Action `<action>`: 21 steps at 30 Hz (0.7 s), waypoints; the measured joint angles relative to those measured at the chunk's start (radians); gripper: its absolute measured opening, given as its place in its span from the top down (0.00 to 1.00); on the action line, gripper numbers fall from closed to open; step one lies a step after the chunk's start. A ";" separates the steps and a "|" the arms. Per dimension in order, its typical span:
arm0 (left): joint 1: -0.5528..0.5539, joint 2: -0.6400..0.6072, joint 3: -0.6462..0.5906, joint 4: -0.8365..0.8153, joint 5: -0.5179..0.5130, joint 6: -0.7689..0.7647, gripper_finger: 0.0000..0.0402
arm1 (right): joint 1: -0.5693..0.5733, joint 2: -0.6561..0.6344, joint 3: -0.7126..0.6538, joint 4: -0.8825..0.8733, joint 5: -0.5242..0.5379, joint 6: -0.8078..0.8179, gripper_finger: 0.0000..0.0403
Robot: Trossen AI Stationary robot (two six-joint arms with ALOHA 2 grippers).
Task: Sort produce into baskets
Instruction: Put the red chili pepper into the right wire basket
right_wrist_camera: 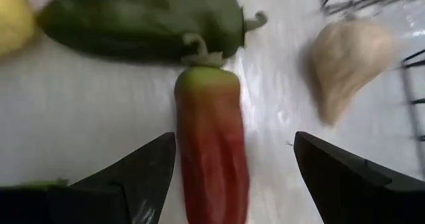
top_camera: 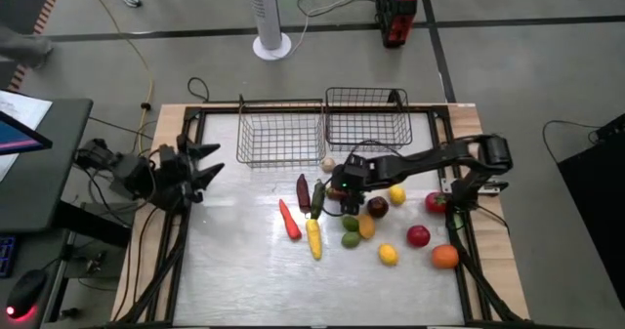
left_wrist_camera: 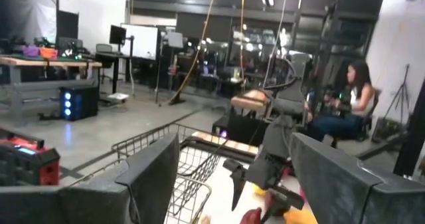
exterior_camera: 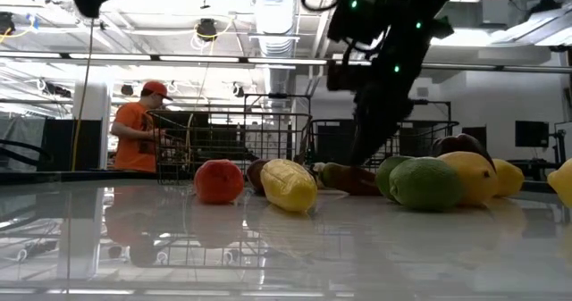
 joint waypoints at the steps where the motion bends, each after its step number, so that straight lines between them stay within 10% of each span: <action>1: 0.000 0.035 0.020 0.009 0.000 0.008 0.32 | -0.003 0.015 0.000 -0.004 -0.003 0.003 0.17; 16: 0.095 0.412 0.224 0.167 -0.049 0.440 0.32 | -0.030 0.081 -0.001 0.028 -0.019 0.071 0.49; 21: 0.194 0.438 0.224 0.163 0.166 0.421 0.32 | -0.072 0.021 0.000 0.007 -0.028 0.070 0.59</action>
